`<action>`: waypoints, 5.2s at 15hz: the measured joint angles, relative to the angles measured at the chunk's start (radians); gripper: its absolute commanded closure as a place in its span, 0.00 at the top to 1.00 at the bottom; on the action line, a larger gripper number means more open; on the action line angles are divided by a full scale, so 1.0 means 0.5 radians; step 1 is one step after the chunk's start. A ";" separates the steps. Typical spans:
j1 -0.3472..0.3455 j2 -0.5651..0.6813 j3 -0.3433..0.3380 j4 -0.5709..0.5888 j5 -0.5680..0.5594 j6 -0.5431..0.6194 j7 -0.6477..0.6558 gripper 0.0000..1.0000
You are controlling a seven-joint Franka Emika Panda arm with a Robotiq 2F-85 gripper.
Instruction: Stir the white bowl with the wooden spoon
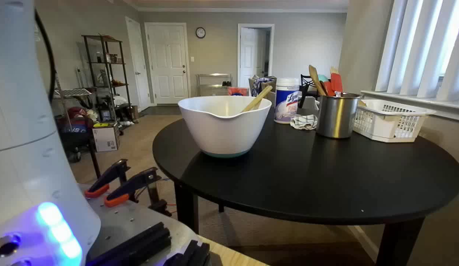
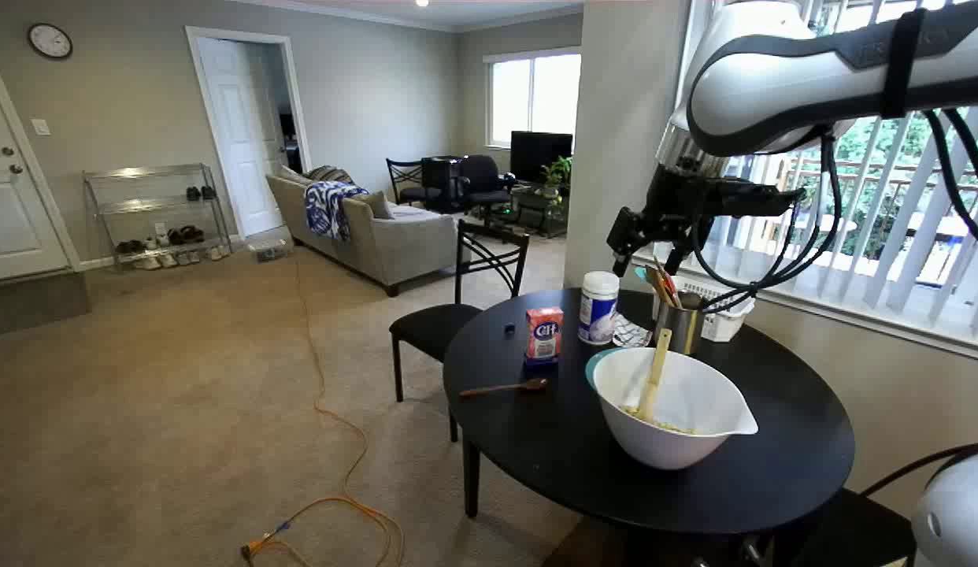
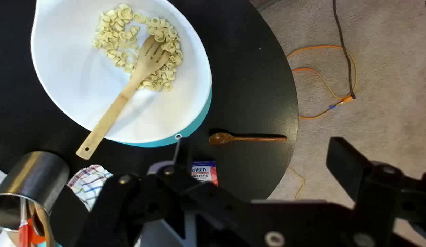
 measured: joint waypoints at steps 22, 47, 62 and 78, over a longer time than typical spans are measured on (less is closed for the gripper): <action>-0.006 0.364 -0.055 0.065 0.000 0.359 -0.051 1.00; -0.131 1.439 -0.345 0.691 -0.002 0.516 0.024 1.00; -0.248 1.441 -0.369 0.716 0.198 0.346 -1.230 1.00; -0.599 1.924 -0.427 1.145 0.676 -0.566 -2.542 1.00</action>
